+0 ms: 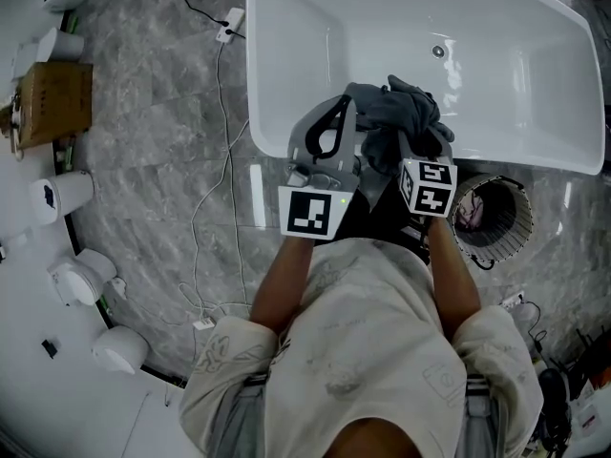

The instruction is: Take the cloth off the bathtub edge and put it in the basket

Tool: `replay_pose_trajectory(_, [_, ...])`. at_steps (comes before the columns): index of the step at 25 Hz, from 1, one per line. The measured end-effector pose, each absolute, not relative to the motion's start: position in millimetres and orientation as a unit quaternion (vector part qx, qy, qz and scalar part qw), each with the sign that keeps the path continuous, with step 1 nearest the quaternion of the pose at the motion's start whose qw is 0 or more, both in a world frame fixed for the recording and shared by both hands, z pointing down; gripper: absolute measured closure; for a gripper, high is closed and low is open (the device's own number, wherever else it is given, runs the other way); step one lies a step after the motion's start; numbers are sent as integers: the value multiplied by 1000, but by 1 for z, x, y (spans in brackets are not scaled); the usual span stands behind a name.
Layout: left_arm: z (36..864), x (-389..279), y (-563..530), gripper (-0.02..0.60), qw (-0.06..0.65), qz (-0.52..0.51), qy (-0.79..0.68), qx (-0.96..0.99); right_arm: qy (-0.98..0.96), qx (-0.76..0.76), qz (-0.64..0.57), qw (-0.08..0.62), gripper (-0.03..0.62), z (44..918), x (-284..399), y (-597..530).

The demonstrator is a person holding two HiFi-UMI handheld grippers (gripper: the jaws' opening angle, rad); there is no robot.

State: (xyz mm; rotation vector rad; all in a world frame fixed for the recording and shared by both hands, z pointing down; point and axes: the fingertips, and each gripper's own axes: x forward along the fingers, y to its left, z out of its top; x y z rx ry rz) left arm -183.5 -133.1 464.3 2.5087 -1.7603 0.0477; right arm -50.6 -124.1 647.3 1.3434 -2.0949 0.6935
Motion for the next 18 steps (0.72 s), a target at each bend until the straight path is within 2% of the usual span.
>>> replay_pose_trajectory(18, [374, -187, -130, 581, -16, -42, -580, 814, -813, 567, 80, 102, 418, 415, -33, -159])
